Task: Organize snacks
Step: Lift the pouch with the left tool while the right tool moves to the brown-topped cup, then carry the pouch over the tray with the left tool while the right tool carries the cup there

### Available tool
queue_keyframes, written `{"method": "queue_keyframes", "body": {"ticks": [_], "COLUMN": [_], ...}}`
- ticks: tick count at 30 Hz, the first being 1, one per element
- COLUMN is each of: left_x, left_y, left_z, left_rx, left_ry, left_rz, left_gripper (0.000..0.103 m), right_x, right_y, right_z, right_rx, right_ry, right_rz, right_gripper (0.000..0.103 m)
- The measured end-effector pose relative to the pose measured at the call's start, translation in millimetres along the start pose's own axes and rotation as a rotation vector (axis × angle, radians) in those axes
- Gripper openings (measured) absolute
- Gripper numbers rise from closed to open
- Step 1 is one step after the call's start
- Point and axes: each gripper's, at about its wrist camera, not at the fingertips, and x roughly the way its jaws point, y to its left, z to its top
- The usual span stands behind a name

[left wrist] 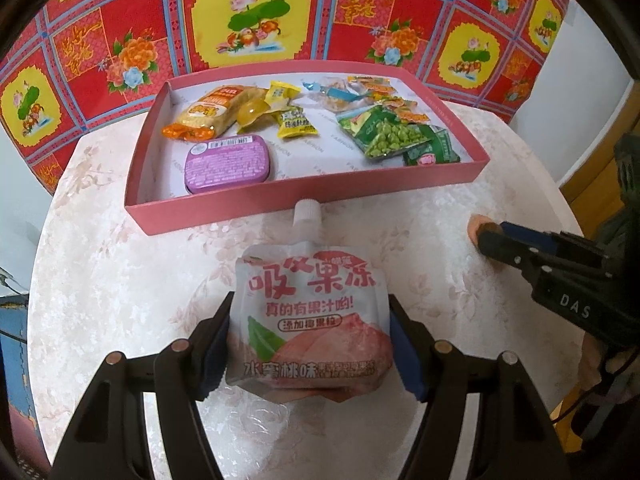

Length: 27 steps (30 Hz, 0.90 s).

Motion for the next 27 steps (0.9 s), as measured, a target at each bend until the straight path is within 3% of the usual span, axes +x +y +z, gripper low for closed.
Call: {"method": "queue_keyframes", "body": {"ticks": [16,27], "left_x": [-26.5,-34.9], "left_y": [0.4,-7.2], "left_z": [0.5,19.2], "left_rx": [-0.01,0.003], "left_ry": [-0.06,-0.104], "left_rz": [0.005,-0.005], "left_gripper": [0.072,0.072], "right_x": [-14.8,-33.4], "right_y": [3.7,5.5], "right_z": [-7.9,0.2], "right_rx": [0.032,0.023], "right_ry": [-0.005,-0.032], "right_rz": [0.072,0.097], "right_gripper": [0.032,0.032]}}
